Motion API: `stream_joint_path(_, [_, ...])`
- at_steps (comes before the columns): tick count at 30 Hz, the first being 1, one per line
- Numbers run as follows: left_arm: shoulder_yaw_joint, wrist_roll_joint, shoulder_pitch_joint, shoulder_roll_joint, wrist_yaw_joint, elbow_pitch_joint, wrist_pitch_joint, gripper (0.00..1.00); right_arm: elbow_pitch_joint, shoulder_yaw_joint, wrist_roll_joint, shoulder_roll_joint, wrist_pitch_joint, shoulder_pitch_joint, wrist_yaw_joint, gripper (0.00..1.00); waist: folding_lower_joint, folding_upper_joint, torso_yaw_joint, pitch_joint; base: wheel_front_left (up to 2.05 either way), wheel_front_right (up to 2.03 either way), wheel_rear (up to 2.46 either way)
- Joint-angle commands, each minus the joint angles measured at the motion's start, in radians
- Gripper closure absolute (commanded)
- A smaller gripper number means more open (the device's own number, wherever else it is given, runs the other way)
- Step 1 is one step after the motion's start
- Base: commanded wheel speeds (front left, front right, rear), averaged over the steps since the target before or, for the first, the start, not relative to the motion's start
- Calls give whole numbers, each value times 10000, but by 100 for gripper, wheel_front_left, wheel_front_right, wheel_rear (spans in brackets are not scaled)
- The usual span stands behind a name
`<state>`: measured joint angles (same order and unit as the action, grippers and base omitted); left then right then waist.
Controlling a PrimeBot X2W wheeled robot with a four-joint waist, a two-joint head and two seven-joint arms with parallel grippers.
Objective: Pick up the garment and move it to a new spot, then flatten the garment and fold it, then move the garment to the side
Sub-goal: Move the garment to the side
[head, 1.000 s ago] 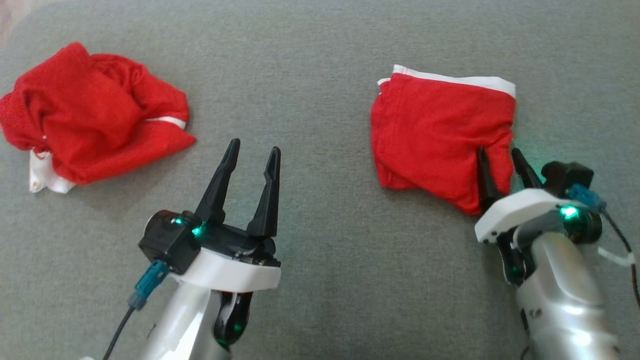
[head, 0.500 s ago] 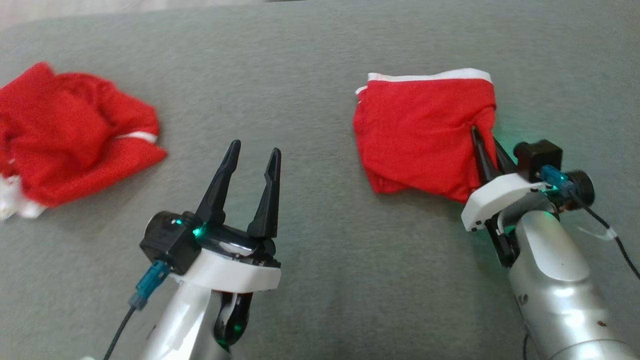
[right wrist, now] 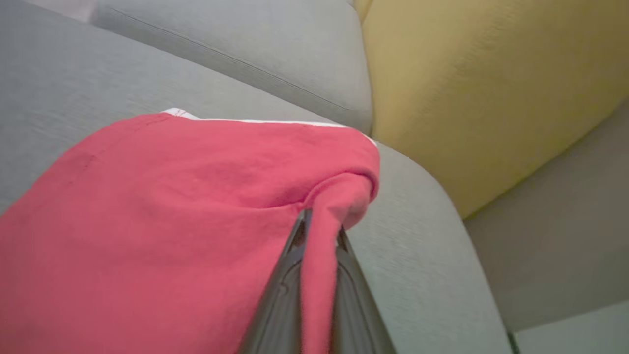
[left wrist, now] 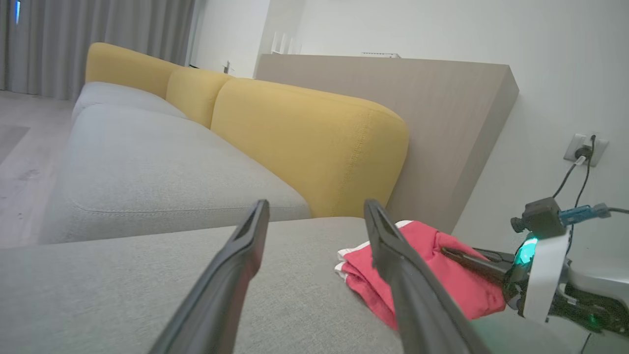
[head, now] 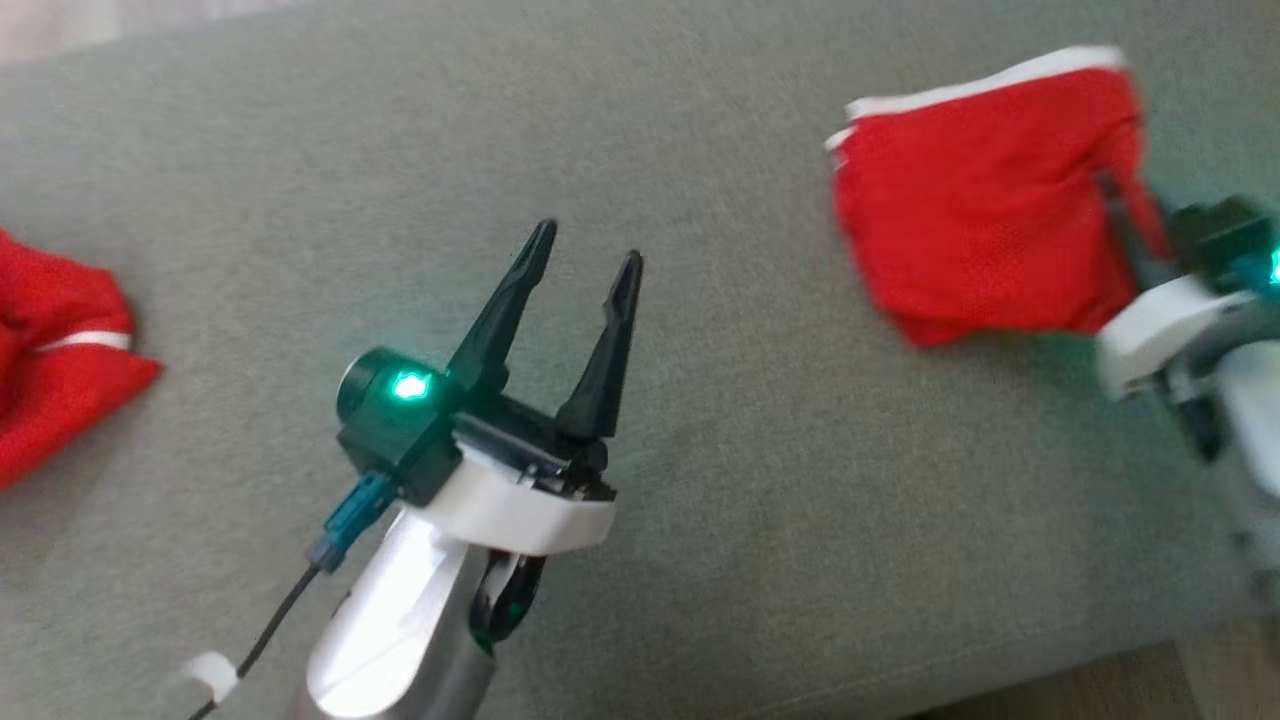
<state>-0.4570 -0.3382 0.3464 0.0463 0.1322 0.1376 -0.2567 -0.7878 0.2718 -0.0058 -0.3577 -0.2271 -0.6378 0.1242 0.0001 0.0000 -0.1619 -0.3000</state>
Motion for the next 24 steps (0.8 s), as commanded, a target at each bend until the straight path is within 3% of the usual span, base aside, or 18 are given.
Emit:
stream_joint_path(1, [99,99,450,39,-16,-366,-51,0,239,184,217,-614,41,-362,65,100,-1,0,-312,-472,0,0,0])
stream_joint_path(5, [-102,122,792,39,-16,-404,-51,0,16,91,544,-1584,55,-716,65,100,-1,0,-307,-840,0,0,0])
stream_joint_path(10, [-181,100,1019,39,-15,-401,-51,0,-434,-303,713,-2312,17,-1090,65,100,-1,0,-116,-1141,0,0,0])
stream_joint_path(21, [86,138,977,39,-15,-303,-51,0,-970,-1017,467,-2417,-143,-1280,65,100,-1,0,195,-1203,0,0,0])
stream_joint_path(22, [102,140,964,39,-15,-296,-51,0,-990,-1098,395,-2403,-162,-1283,65,65,-1,0,211,-1188,0,0,0])
stream_joint_path(23, [118,142,950,39,-15,-288,-51,0,-987,-1196,326,-2372,-187,-1282,65,0,-1,0,226,-1160,0,0,0])
stream_joint_path(24, [182,140,907,39,-15,-272,-51,0,-969,-1381,227,-2273,-226,-1253,65,0,-1,0,245,-1067,0,0,0])
